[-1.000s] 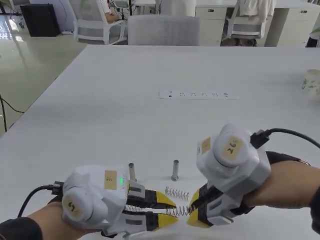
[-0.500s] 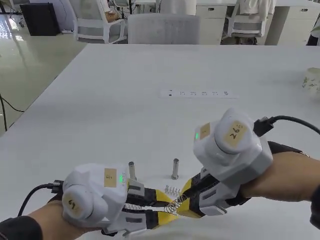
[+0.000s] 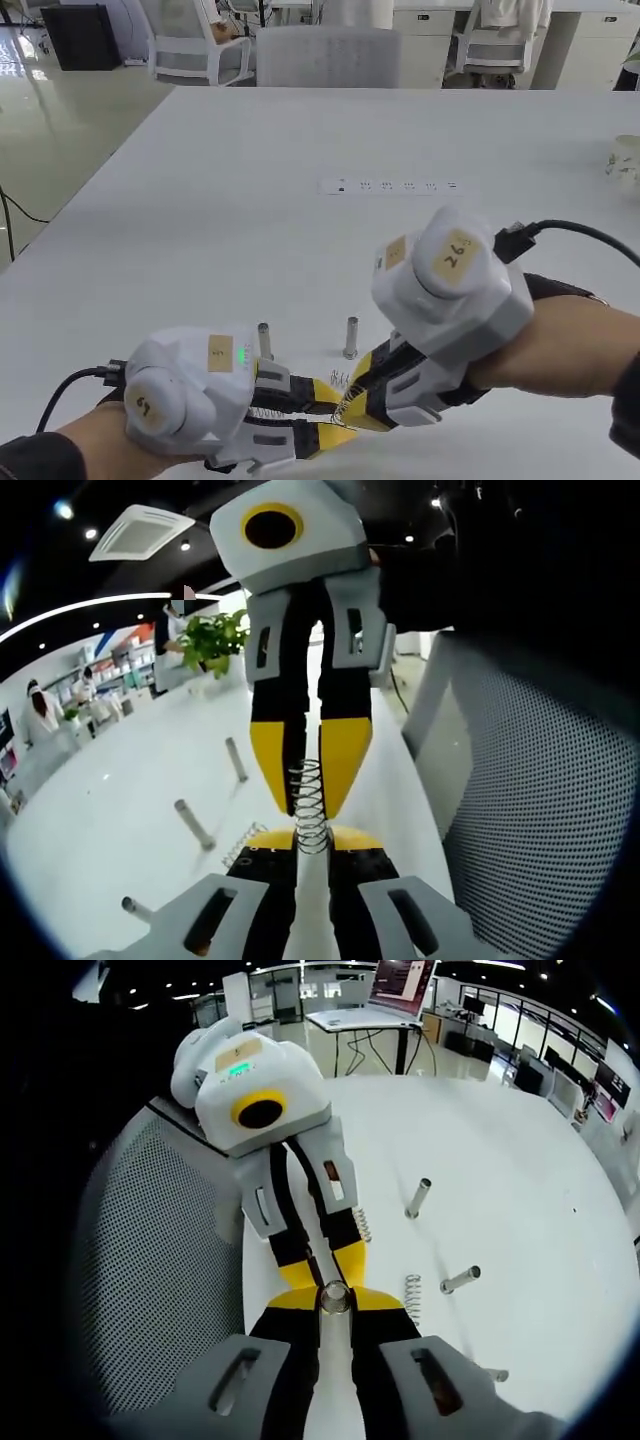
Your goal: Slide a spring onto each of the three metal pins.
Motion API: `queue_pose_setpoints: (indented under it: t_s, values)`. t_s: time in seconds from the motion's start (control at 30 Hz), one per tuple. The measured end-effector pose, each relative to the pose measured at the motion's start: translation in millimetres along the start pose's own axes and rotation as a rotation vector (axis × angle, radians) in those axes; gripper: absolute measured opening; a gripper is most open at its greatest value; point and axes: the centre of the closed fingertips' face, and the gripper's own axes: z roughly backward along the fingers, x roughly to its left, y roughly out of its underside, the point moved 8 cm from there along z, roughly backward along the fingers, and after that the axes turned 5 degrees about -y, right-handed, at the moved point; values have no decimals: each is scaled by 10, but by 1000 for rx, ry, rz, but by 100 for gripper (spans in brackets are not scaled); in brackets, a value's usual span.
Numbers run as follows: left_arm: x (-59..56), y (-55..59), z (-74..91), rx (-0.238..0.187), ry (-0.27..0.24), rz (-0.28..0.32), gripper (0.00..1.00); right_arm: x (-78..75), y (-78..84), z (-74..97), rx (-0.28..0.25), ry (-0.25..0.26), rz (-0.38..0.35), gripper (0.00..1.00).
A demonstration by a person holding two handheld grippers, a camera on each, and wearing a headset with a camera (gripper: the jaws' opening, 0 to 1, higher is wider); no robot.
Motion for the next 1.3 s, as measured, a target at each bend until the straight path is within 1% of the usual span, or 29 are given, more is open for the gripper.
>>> queue_pose_setpoints:
  t_s: [0.2, 0.47, 0.6, 0.83, 0.93, 1.13, 1.3]
  values:
    - [5, 9, 0, 0, -3, 10, 3, -3, -2, 11, 1, 5, 0, 8]
    - [33, 21, 22, 0, -21, 32, 12, -56, 21, 72, 11, 27, -6, 8]
    - [61, 41, 64, -4, -39, 60, 18, -82, 59, 110, 21, 36, -13, 8]
    - [89, 71, 134, -7, -65, 88, 28, -143, 110, 212, 24, 59, -29, 8]
    - [107, 103, 169, -3, -84, 101, 32, -173, 146, 252, 26, 71, -39, 8]
    - [119, 151, 251, -9, -117, 130, 37, -219, 197, 331, 23, 89, -56, 8]
    - [124, 194, 328, -14, -147, 150, 39, -267, 238, 416, 18, 109, -70, 8]
